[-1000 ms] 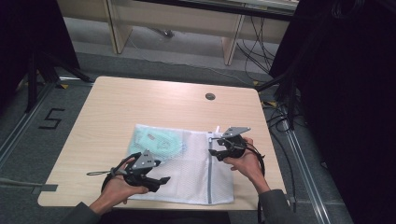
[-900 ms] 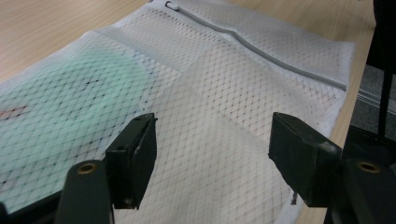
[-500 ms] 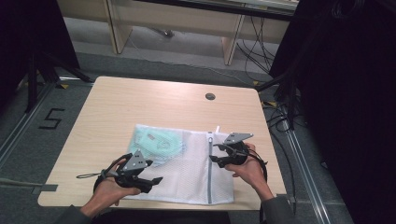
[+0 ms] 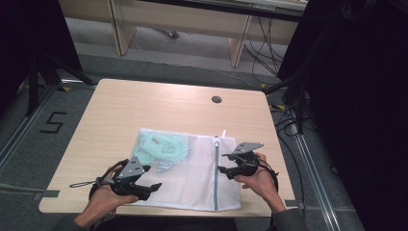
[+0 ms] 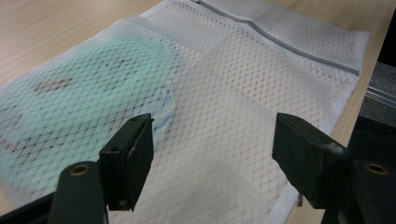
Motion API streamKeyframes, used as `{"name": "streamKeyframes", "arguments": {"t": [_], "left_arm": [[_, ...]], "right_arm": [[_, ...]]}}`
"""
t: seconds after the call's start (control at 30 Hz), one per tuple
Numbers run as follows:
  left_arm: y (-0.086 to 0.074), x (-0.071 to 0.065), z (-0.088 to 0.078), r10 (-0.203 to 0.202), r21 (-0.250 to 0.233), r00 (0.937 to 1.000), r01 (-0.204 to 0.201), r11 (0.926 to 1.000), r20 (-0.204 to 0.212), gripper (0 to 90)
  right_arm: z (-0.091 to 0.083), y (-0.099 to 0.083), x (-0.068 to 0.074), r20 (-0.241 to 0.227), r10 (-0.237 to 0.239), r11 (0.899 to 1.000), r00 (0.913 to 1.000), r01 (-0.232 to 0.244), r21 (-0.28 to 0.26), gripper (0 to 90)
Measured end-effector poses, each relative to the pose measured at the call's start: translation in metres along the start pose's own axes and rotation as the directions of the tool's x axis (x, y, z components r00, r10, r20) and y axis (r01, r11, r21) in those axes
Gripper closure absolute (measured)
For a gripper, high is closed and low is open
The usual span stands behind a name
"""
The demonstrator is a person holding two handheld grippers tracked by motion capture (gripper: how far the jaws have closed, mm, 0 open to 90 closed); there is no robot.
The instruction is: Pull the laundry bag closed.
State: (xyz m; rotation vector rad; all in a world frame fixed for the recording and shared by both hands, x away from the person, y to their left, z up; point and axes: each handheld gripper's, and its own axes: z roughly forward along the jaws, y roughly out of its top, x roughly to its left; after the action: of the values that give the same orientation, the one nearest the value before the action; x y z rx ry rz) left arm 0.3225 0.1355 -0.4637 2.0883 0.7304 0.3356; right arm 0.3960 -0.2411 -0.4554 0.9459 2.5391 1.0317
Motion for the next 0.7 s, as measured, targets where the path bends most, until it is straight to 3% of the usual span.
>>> {"name": "streamKeyframes", "arguments": {"t": [0.03, 0.07, 0.1, 0.13, 0.17, 0.2, 0.23, 0.27, 0.3, 0.33, 0.4, 0.43, 0.47, 0.5, 0.6, 0.63, 0.7], "left_arm": [[0.0, 0.0, -0.002, -0.005, 0.008, 0.9999, 0.005, 1.0, -0.012, 28.8], [-0.001, 0.001, -0.003, 0.007, -0.007, 0.9999, -0.007, 1.0, -0.013, 28.7], [-0.002, 0.0, -0.003, -0.016, -0.025, 0.9998, 0.015, 0.9996, -0.011, 28.6], [-0.002, 0.001, -0.006, -0.01, 0.0, 0.9998, 0.01, 1.0, -0.017, 28.5], [-0.003, 0.001, -0.006, -0.01, -0.007, 0.9997, 0.01, 0.9999, -0.022, 28.4], [-0.003, 0.002, -0.006, 0.001, -0.01, 0.9999, -0.001, 0.9999, -0.014, 28.3], [-0.004, 0.003, -0.007, 0.009, -0.01, 0.9999, -0.01, 0.9999, -0.014, 28.2], [-0.005, 0.002, -0.008, -0.006, -0.005, 0.9996, 0.006, 1.0, -0.029, 28.2], [-0.005, 0.002, -0.008, -0.005, -0.017, 0.9999, 0.004, 0.9998, -0.015, 28.1], [-0.006, 0.0, -0.008, -0.016, -0.019, 0.9997, 0.016, 0.9997, -0.019, 27.9], [-0.007, 0.001, -0.009, 0.002, -0.004, 0.9997, -0.002, 1.0, -0.026, 27.7], [-0.007, -0.001, -0.009, -0.021, -0.017, 0.9995, 0.021, 0.9996, -0.024, 27.5], [-0.008, -0.001, -0.011, -0.003, -0.009, 0.9996, 0.003, 1.0, -0.029, 27.3], [-0.008, -0.001, -0.011, -0.014, -0.012, 0.9996, 0.014, 0.9998, -0.024, 27.2], [-0.011, -0.003, -0.012, -0.009, -0.008, 0.9993, 0.009, 0.9999, -0.036, 26.8], [-0.011, -0.003, -0.013, 0.005, 0.002, 0.9995, -0.005, 1.0, -0.03, 26.8], [-0.012, -0.005, -0.014, 0.01, 0.005, 0.9995, -0.01, 0.9999, -0.031, 26.8]], "right_arm": [[-0.001, -0.001, 0.0, 0.006, -0.005, 1.0, 1.0, 0.005, -0.008, 37.5], [-0.004, -0.002, 0.001, -0.007, 0.0, 1.0, 1.0, 0.0, 0.022, 37.2], [-0.003, -0.004, -0.001, 0.008, -0.027, 1.0, 0.9996, 0.027, -0.006, 36.7], [-0.002, -0.006, 0.0, 0.009, -0.016, 1.0, 0.9998, 0.016, -0.018, 36.1], [-0.004, -0.007, 0.0, 0.014, -0.018, 1.0, 0.9997, 0.019, -0.015, 35.9], [-0.007, -0.008, 0.0, 0.002, -0.018, 1.0, 0.9998, 0.018, 0.014, 35.7], [-0.005, -0.011, 0.001, 0.01, -0.002, 1.0, 0.9999, 0.002, -0.017, 35.6], [-0.007, -0.013, 0.002, 0.009, -0.004, 1.0, 0.9999, 0.004, -0.006, 35.3], [-0.009, -0.013, 0.001, 0.007, -0.018, 1.0, 0.9998, 0.017, 0.013, 35.1], [-0.007, -0.016, 0.003, 0.019, -0.011, 1.0, 0.9998, 0.011, -0.015, 34.9], [-0.01, -0.019, 0.004, 0.013, -0.003, 1.0, 0.9999, 0.003, 0.002, 34.5], [-0.01, -0.02, 0.005, 0.017, -0.006, 1.0, 0.9998, 0.006, 0.001, 34.4], [-0.013, -0.02, 0.005, 0.004, 0.005, 0.999, 1.0, -0.006, 0.038, 34.2], [-0.011, -0.023, 0.007, 0.009, 0.01, 1.0, 0.9999, -0.01, 0.0, 33.9], [-0.014, -0.028, 0.009, 0.012, 0.0, 1.0, 0.9999, 0.0, 0.009, 33.1], [-0.017, -0.028, 0.01, -0.003, 0.007, 0.999, 1.0, -0.007, 0.034, 32.9], [-0.016, -0.033, 0.012, 0.012, -0.008, 1.0, 0.9999, 0.008, 0.009, 32.1]]}}
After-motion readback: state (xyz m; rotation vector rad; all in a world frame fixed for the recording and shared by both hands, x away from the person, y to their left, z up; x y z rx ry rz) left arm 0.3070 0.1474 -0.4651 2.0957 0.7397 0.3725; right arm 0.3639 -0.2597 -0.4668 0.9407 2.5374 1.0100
